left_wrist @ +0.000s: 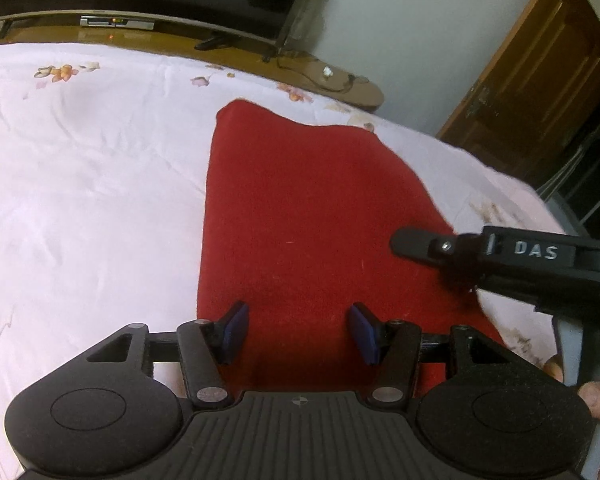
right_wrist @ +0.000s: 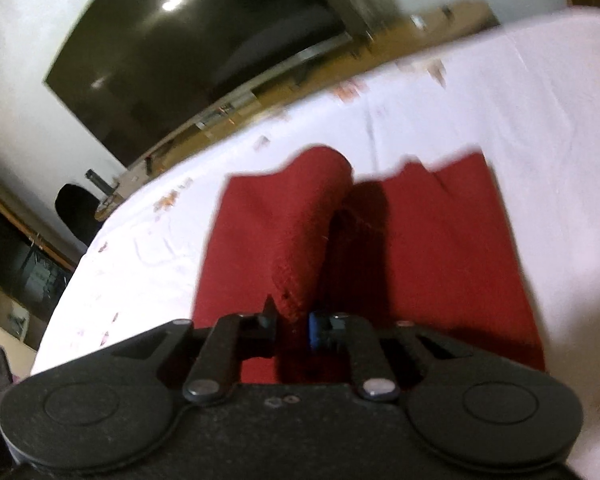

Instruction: Fold small clothes

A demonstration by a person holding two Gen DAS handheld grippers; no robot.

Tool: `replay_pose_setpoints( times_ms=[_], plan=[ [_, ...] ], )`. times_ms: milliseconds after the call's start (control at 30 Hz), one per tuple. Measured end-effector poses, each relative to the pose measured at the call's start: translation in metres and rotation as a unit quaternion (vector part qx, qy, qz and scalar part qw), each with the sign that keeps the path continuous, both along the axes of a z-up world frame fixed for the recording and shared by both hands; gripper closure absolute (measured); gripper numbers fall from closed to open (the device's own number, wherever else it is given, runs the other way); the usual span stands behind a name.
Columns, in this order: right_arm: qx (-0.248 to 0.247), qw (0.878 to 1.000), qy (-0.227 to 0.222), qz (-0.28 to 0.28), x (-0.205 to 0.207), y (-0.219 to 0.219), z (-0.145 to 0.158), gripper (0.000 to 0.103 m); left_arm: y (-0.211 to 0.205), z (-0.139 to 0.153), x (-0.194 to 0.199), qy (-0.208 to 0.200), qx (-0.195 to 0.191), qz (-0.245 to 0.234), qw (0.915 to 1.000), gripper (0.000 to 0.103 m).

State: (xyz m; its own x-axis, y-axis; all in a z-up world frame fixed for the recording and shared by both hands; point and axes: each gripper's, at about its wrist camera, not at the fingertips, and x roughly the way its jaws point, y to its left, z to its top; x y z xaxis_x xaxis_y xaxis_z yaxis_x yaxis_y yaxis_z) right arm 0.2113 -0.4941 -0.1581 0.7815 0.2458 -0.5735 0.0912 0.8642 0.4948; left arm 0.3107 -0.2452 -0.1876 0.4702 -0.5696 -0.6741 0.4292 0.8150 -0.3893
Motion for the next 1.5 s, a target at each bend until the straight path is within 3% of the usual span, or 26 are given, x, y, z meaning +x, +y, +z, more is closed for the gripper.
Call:
replay_pose_setpoints(
  times_ms=[167,367,567,667,733,833,900,1067,1233,1400,1500],
  plan=[
    [-0.067,0.996,-0.052,0.009,-0.014,0.011,0.034,0.09,-0.001,0.014,-0.005,-0.014,-0.017,-0.009,0.9997,0.047],
    [-0.102,0.993,-0.052,-0.011,-0.028,-0.016,0.046,0.09,-0.019,0.022,-0.007,-0.017,-0.036,-0.028,0.9988,0.048],
    [-0.107,0.993,-0.014,-0.053,-0.039,-0.051,0.024,0.089,-0.037,0.009,-0.006,-0.008,-0.021,-0.04,0.9989,0.048],
    [-0.094,0.993,0.036,-0.066,-0.03,-0.063,-0.006,0.078,-0.047,0.0,-0.007,-0.012,0.009,-0.047,0.9988,0.048],
    [-0.1,0.992,0.045,-0.068,-0.032,-0.059,-0.015,0.074,-0.049,-0.002,-0.007,-0.015,0.021,-0.051,0.9983,0.048],
    [-0.103,0.991,0.032,-0.082,-0.04,-0.057,-0.005,0.071,-0.04,0.009,-0.009,-0.015,0.008,-0.045,0.9989,0.048],
    [-0.112,0.989,0.004,-0.101,-0.051,-0.056,0.014,0.062,-0.036,0.021,-0.007,-0.03,-0.001,-0.037,0.9989,0.048],
    [-0.134,0.987,-0.048,-0.076,-0.041,-0.036,0.045,0.064,-0.052,0.036,0.02,-0.053,0.008,-0.038,0.9979,0.047],
    [-0.124,0.99,-0.03,-0.061,-0.005,-0.031,0.03,0.064,-0.072,0.028,0.052,-0.047,0.013,-0.03,0.9984,0.047],
    [-0.143,0.986,0.053,-0.069,0.011,-0.048,-0.014,0.062,-0.089,0.006,0.069,-0.038,0.024,-0.04,0.9982,0.047],
    [-0.14,0.987,0.05,-0.061,0.01,-0.051,-0.012,0.062,-0.092,0.013,0.067,-0.046,0.028,-0.042,0.9977,0.047]
  ],
)
